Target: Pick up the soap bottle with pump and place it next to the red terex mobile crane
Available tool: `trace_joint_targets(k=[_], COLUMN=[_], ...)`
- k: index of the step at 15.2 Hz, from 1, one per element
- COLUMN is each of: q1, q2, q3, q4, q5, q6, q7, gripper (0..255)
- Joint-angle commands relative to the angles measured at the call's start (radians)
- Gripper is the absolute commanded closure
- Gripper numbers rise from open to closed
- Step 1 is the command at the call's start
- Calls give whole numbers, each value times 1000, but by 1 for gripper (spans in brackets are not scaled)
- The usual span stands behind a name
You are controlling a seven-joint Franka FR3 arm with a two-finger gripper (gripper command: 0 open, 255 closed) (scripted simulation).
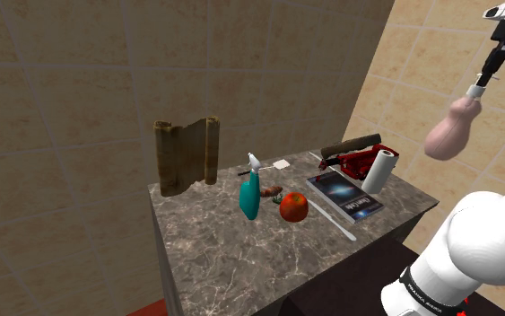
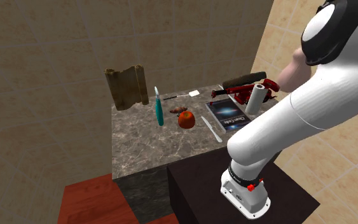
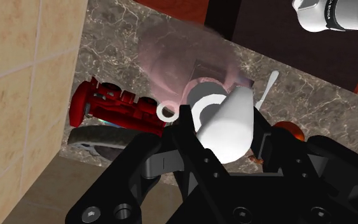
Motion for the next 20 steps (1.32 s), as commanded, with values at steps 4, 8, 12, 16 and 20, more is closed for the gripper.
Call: trace_joint_targets(k=[4,8,12,16,20], q1=[-23,-39,-53,-65,-76], q2=[-58,-96,-127,-154,-176], q3=[34,50,58,60,58], q4=[-115,-199,-276,-349,-416], q5=[-29,-47,-63,-77,-91], q6=[65,115,164,212,260], q7=[35,57,75,90,103], gripper=[255,255,255,255,255])
